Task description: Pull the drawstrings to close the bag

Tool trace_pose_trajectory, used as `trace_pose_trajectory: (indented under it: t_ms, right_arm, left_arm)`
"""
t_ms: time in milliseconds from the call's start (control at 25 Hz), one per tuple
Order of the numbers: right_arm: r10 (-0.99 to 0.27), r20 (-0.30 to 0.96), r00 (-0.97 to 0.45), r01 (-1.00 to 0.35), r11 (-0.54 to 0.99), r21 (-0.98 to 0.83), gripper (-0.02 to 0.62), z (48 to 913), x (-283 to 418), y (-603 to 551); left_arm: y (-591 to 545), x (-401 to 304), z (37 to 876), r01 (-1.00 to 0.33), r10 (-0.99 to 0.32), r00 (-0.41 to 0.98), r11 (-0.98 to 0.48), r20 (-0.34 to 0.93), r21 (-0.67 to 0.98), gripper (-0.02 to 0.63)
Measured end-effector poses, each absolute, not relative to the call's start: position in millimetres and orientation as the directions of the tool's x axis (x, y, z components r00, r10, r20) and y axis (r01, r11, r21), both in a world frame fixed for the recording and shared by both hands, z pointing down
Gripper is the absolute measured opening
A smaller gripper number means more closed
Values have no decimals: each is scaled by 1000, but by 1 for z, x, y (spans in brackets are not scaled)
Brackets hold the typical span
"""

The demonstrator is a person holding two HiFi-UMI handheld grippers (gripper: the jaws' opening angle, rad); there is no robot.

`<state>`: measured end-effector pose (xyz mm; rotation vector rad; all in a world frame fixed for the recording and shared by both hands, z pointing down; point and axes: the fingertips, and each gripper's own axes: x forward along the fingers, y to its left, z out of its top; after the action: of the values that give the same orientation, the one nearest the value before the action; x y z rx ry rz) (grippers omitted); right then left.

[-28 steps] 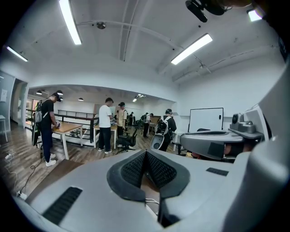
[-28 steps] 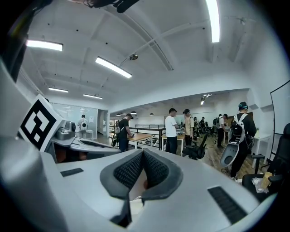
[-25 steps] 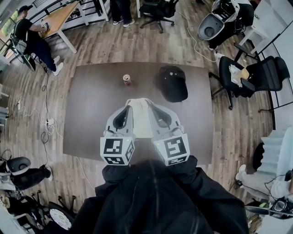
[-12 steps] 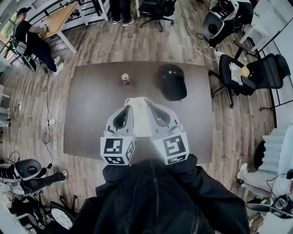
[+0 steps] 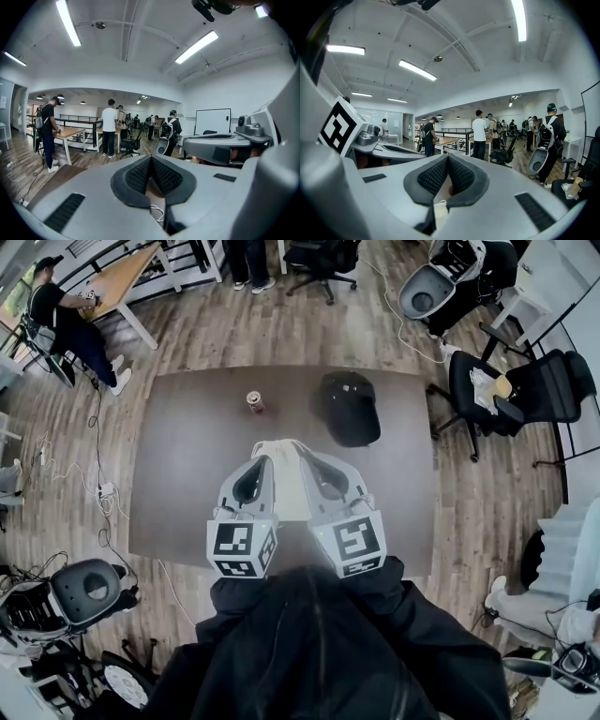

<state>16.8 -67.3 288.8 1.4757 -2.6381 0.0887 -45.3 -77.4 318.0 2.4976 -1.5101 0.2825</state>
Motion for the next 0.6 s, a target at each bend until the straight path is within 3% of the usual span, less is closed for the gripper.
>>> trace_pose_trajectory:
  t_ms: [600]
  right_arm:
    - [-858,129,-498,-865,502,3,22,289,32,-75]
  left_arm:
    - [-86,-33,318,-876,-835,476,-477,276,69,32]
